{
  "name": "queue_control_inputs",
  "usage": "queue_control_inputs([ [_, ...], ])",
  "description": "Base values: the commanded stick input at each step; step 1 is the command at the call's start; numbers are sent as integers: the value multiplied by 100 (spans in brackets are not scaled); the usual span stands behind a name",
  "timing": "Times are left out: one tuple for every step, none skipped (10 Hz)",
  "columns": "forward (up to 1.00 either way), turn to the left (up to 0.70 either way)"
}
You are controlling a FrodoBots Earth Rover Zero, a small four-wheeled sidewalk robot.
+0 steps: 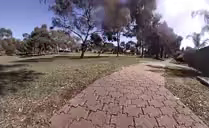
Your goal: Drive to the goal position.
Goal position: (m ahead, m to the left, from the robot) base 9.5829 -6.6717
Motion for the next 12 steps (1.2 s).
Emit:
queue_control_inputs([
  [70, -1],
  [70, 0],
  [70, 0],
  [70, -2],
  [70, -14],
  [70, -26],
  [70, -34],
  [70, -34],
  [70, -34],
  [70, -28],
  [70, -16],
  [70, -4],
])
